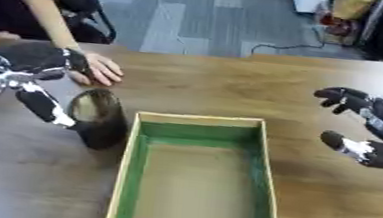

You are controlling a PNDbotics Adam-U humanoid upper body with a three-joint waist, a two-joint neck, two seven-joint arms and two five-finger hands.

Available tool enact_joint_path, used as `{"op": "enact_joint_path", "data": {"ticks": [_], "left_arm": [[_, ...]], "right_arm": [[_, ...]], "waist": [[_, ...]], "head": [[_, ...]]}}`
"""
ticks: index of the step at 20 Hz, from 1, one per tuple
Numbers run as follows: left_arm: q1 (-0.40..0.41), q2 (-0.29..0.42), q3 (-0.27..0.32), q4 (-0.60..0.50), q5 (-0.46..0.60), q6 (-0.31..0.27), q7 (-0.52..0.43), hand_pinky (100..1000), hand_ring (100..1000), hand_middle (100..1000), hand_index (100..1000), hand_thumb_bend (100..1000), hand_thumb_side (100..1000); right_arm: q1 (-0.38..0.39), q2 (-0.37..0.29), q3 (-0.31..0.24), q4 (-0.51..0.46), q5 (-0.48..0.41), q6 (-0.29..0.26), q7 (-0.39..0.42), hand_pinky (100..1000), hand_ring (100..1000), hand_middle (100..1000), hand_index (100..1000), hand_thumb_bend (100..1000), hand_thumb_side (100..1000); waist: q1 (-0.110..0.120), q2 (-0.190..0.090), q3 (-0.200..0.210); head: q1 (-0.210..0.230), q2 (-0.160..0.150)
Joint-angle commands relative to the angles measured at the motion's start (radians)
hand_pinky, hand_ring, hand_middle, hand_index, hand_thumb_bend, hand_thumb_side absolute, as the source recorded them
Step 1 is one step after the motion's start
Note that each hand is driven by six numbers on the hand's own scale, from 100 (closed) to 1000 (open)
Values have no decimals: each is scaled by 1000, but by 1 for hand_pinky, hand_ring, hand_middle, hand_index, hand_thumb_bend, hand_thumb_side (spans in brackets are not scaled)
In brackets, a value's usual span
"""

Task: Pick up objects on the table and place them in the box.

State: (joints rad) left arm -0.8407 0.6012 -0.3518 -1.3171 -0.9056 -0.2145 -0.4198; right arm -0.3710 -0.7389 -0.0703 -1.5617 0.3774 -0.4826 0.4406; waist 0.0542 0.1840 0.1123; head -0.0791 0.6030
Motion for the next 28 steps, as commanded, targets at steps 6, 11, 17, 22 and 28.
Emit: {"op": "enact_joint_path", "data": {"ticks": [6, 11, 17, 22, 28], "left_arm": [[16, 73, -26, -124, 119, 12, -21, 100, 108, 730, 797, 681, 552], [31, 88, -50, -195, 173, 27, -46, 100, 108, 724, 793, 684, 548], [34, 79, -61, -188, 191, 41, -57, 100, 104, 707, 781, 688, 539], [36, 73, -59, -141, 177, 45, -55, 100, 103, 706, 781, 683, 536], [37, 69, -53, -111, 164, 39, -44, 100, 100, 702, 780, 683, 536]], "right_arm": [[-4, -22, -15, -6, -6, 5, -2, 715, 806, 884, 972, 482, 981], [-4, -22, -15, -6, -6, 6, -1, 715, 806, 884, 972, 480, 981], [-6, -20, -14, -7, -7, 5, 1, 715, 806, 883, 972, 479, 982], [-7, -20, -14, -8, -6, 5, 0, 715, 806, 883, 972, 478, 982], [-7, -20, -15, -8, -5, 6, -1, 715, 806, 883, 972, 476, 982]], "waist": [[2, -25, 6], [3, -26, 10], [3, -24, 7], [2, -21, 3], [2, -19, 3]], "head": [[-10, 3], [-9, 4], [-8, 2], [-7, 1], [-6, 2]]}}
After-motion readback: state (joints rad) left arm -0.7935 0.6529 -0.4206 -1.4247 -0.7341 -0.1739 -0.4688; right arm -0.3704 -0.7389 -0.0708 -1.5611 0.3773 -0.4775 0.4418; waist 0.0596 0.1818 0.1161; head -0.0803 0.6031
